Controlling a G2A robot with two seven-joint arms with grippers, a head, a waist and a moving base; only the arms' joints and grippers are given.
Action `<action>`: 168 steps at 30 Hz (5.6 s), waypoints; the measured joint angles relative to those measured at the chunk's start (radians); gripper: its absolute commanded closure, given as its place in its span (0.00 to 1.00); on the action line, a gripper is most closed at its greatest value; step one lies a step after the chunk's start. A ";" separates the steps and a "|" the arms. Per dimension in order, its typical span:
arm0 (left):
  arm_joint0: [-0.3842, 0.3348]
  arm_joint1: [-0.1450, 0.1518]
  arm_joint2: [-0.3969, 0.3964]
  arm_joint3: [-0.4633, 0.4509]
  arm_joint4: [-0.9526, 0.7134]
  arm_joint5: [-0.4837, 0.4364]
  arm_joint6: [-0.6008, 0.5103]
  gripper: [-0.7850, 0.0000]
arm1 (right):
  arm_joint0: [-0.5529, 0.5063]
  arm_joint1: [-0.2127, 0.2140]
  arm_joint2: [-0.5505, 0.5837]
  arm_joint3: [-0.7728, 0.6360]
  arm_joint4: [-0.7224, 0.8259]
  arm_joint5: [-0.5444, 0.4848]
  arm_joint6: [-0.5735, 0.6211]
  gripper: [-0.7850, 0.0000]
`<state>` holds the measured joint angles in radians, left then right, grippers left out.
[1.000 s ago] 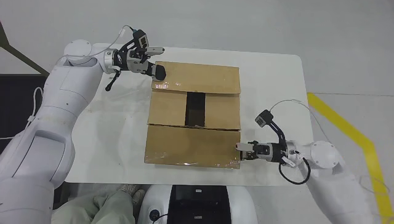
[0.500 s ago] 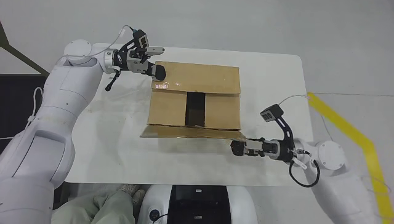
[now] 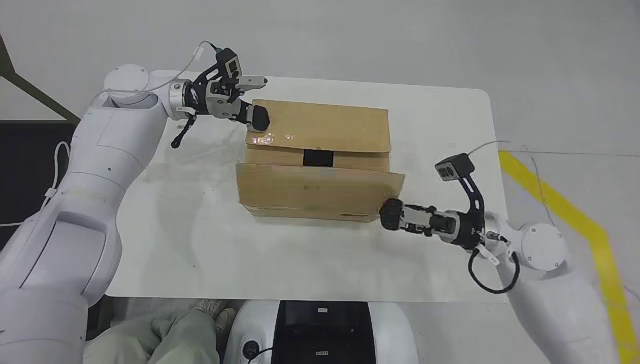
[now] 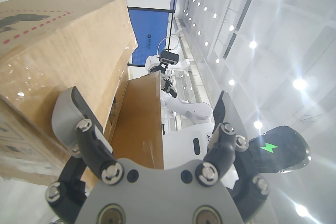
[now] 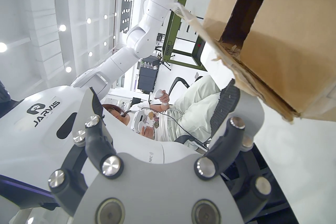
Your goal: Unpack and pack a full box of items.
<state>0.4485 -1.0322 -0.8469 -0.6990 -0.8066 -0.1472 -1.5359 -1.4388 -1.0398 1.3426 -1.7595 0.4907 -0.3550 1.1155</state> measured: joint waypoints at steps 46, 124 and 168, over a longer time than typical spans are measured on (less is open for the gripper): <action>0.000 0.000 0.000 0.000 0.000 0.000 0.000 0.00 | 0.317 -0.040 -0.143 0.230 -0.173 0.063 -0.239 0.00; 0.951 0.176 -0.688 -1.019 0.084 0.053 0.802 0.00 | 0.394 -0.047 -0.169 0.305 -0.166 0.251 -0.209 0.00; 1.459 0.115 -0.843 -1.180 0.133 -0.341 1.104 0.00 | 0.394 -0.047 -0.169 0.305 -0.166 0.251 -0.209 0.00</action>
<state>1.9080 -0.9174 -1.6900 -1.8791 -0.6739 -0.4879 -0.4315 -1.0451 -1.0872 1.1736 -1.4548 0.3245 -0.1041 0.9067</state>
